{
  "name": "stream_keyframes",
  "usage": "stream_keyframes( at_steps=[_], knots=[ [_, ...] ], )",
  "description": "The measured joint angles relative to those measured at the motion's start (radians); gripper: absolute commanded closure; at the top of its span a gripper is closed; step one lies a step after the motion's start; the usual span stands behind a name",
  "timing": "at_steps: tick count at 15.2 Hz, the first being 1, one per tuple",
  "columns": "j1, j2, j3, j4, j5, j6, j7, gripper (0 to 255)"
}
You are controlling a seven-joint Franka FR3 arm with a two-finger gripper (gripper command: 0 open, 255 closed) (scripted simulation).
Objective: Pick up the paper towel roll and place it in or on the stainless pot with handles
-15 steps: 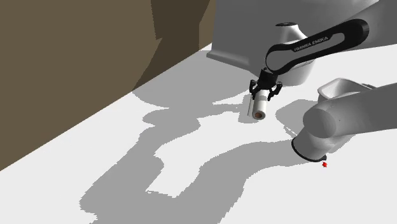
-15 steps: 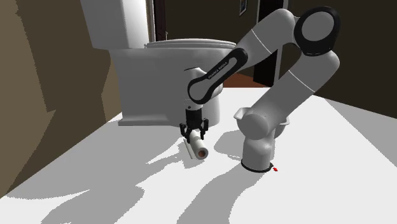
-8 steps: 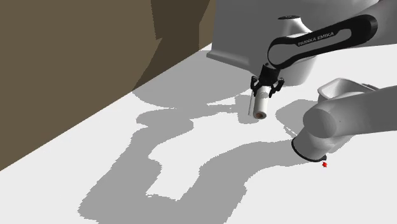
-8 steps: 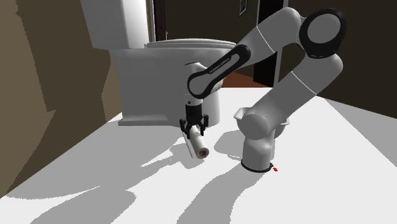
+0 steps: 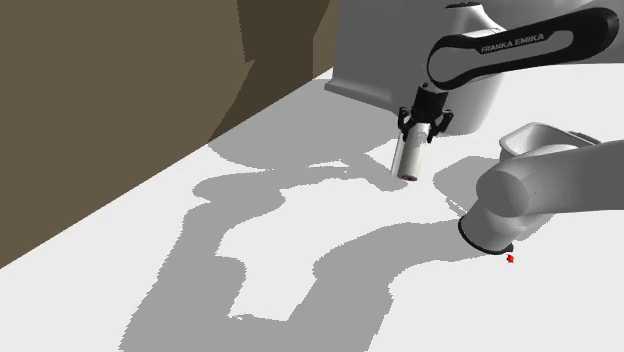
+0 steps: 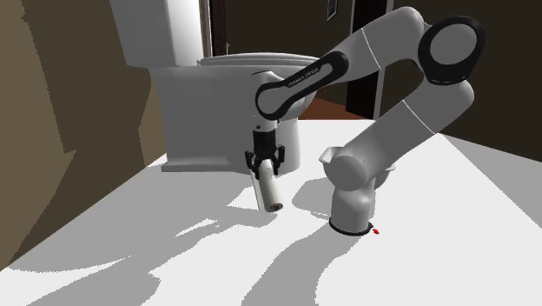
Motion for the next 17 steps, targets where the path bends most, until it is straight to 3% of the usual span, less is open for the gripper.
stream_keyframes(
  at_steps=[17],
  knots=[
    [0.001, -0.059, -0.003, 0.200, 0.001, -0.259, -0.008, 255]
  ],
)
